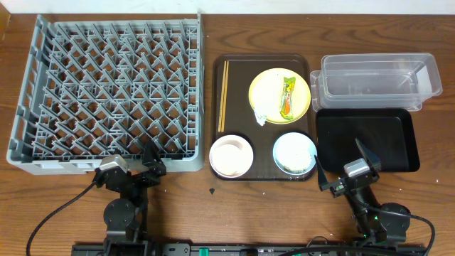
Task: Sort waste into correct bins and load items into the dishwasher
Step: 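Move the right gripper over the yellow plate toward the white tissue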
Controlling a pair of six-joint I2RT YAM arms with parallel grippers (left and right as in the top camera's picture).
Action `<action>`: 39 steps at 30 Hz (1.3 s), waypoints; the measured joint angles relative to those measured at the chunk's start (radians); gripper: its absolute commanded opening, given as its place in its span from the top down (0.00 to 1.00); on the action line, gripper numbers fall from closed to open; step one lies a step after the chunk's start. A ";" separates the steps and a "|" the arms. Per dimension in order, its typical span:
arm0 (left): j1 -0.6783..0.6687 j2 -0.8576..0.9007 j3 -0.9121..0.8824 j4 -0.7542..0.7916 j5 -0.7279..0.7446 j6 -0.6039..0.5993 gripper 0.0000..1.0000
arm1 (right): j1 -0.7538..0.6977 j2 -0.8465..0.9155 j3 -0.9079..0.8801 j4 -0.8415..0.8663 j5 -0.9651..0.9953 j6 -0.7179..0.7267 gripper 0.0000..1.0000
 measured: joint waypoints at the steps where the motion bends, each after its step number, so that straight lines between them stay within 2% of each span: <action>1: 0.000 0.000 0.000 0.000 0.000 0.000 0.10 | 0.000 0.000 0.000 0.000 0.000 0.000 0.01; 16: 0.000 0.000 0.000 0.001 0.000 0.000 0.10 | 0.000 0.000 0.000 0.000 -0.010 0.002 0.01; 23: 0.000 0.000 0.006 -0.005 0.049 0.000 0.10 | 0.000 0.000 0.011 -0.002 -0.028 0.123 0.01; 26: 0.000 0.008 0.042 -0.027 0.063 0.000 0.10 | 0.000 0.015 0.072 -0.022 -0.032 0.152 0.01; 29: 0.000 0.066 0.174 -0.045 0.083 0.000 0.10 | 0.000 0.096 0.217 -0.068 -0.039 0.167 0.01; 33: 0.002 0.224 0.379 -0.141 0.149 0.000 0.10 | 0.000 0.297 0.427 -0.231 -0.054 0.178 0.01; 39: 0.003 0.574 0.768 -0.497 0.256 0.000 0.10 | -0.002 0.675 0.797 -0.498 -0.064 0.187 0.01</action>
